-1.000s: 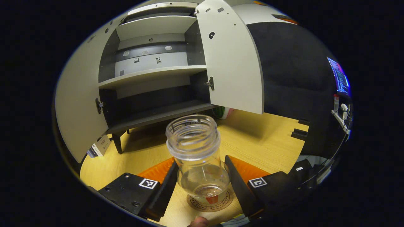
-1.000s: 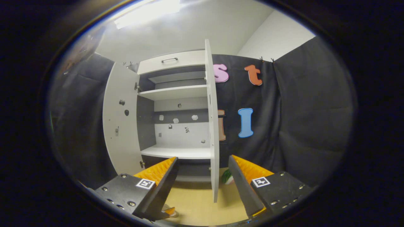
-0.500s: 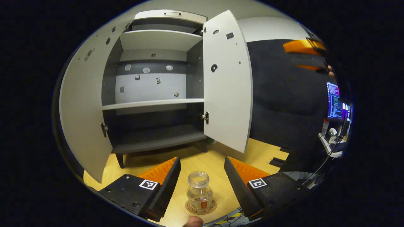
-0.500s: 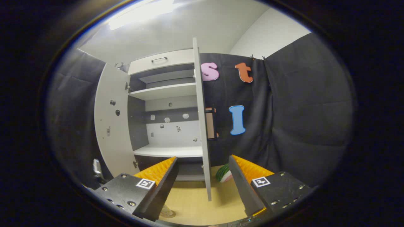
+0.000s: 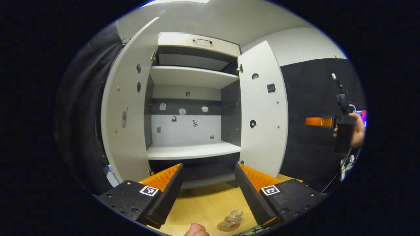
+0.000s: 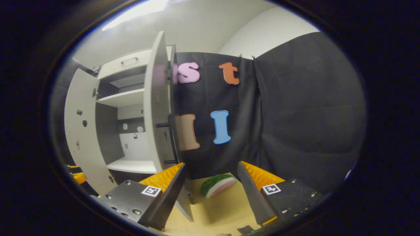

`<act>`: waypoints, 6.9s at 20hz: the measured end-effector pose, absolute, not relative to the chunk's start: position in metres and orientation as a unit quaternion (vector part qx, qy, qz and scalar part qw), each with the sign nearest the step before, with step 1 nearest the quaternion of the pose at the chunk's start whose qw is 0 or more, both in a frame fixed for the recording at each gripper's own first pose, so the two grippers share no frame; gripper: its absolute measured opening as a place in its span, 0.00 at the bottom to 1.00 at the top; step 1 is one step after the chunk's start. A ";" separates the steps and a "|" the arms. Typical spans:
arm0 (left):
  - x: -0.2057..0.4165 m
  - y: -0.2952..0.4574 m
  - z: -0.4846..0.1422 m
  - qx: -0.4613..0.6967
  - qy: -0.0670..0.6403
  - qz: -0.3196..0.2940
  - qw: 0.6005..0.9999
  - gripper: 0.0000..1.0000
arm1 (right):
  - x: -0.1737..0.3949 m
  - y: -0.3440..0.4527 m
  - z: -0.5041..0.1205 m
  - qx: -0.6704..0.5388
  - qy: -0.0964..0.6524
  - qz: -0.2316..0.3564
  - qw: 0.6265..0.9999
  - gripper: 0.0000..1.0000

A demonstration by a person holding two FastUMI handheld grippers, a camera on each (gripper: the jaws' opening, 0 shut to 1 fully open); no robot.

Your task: Grasp the bottle in the cabinet with the left hand and place it on the coaster, then close the right door with the right hand and the left door with the left hand.

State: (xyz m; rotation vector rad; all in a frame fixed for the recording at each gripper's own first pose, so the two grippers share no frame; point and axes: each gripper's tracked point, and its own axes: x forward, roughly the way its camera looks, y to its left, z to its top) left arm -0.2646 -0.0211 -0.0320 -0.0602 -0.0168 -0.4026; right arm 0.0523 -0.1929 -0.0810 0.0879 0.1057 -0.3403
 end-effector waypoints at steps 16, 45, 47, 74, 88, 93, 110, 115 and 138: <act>-0.285 0.100 0.009 -0.007 -0.011 -0.044 0.999 0.98 | 0.186 -0.180 -0.029 0.021 0.029 -0.095 0.995 0.96; -0.292 0.212 -0.036 -0.042 0.070 0.039 0.996 0.97 | 0.188 -0.075 -0.006 0.010 -0.044 -0.074 0.996 0.84; -0.286 0.219 -0.035 -0.042 0.070 0.043 0.996 0.98 | 0.188 -0.067 -0.011 0.018 -0.044 -0.067 0.997 0.84; -0.162 0.234 0.015 -0.022 0.040 0.009 0.999 0.89 | 0.056 -0.030 -0.047 0.031 0.057 -0.019 0.998 0.92; -0.159 0.175 0.018 -0.035 0.040 -0.037 0.998 0.84 | 0.047 -0.015 -0.023 0.022 0.030 0.014 0.999 0.92; -0.157 0.158 0.018 -0.054 0.042 -0.046 0.997 0.84 | 0.054 -0.014 -0.027 0.021 0.028 0.019 0.999 0.92; -0.144 0.105 0.018 -0.059 0.046 -0.057 0.996 0.86 | 0.044 -0.023 -0.051 0.004 0.035 0.020 0.999 0.92; -0.144 0.092 0.019 -0.045 0.048 -0.063 0.996 0.86 | 0.036 -0.025 -0.051 0.000 0.036 0.022 0.999 0.92; -0.260 0.084 0.023 -0.029 0.027 -0.034 0.999 0.94 | -0.042 -0.003 -0.034 -0.011 0.008 0.043 0.999 0.92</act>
